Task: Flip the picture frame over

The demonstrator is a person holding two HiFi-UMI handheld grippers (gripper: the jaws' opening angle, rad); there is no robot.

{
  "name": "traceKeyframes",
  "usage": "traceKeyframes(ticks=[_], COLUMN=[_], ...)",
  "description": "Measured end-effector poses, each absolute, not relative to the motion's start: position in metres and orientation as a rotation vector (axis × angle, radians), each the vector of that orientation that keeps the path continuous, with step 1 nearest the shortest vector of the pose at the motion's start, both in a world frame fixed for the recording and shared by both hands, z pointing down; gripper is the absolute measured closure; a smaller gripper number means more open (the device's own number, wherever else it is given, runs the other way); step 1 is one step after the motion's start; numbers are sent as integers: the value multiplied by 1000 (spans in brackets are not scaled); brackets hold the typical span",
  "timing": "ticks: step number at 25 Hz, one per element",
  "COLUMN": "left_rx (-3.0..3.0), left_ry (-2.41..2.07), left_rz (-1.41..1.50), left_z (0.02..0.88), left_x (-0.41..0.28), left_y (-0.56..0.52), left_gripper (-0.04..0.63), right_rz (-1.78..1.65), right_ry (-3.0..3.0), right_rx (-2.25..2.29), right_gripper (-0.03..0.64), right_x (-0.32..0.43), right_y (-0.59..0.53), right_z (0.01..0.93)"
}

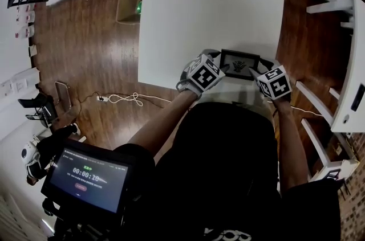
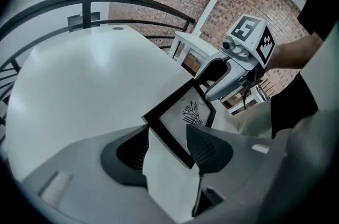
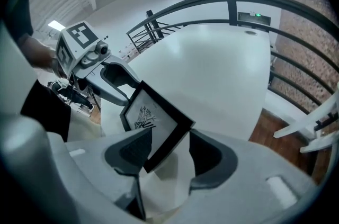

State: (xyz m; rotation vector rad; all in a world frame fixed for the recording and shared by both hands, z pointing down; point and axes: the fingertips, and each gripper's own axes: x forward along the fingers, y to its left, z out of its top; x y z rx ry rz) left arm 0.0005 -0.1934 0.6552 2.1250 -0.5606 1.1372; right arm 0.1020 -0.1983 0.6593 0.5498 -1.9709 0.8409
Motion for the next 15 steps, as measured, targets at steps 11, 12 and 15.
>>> traceKeyframes(ticks=[11, 12, 15], left_rx=[2112, 2111, 2106], left_ry=[-548, -546, -540], left_rz=[1165, 1171, 1184], left_z=[665, 667, 670], left_x=[8, 8, 7], left_y=[-199, -199, -197], left_gripper=[365, 365, 365], right_rz=[876, 877, 878], right_ry=[-1919, -1918, -1917], right_rx=[546, 550, 563], right_gripper=[396, 396, 396], right_x=[105, 105, 104], right_y=[-186, -186, -186], right_z=[674, 674, 674])
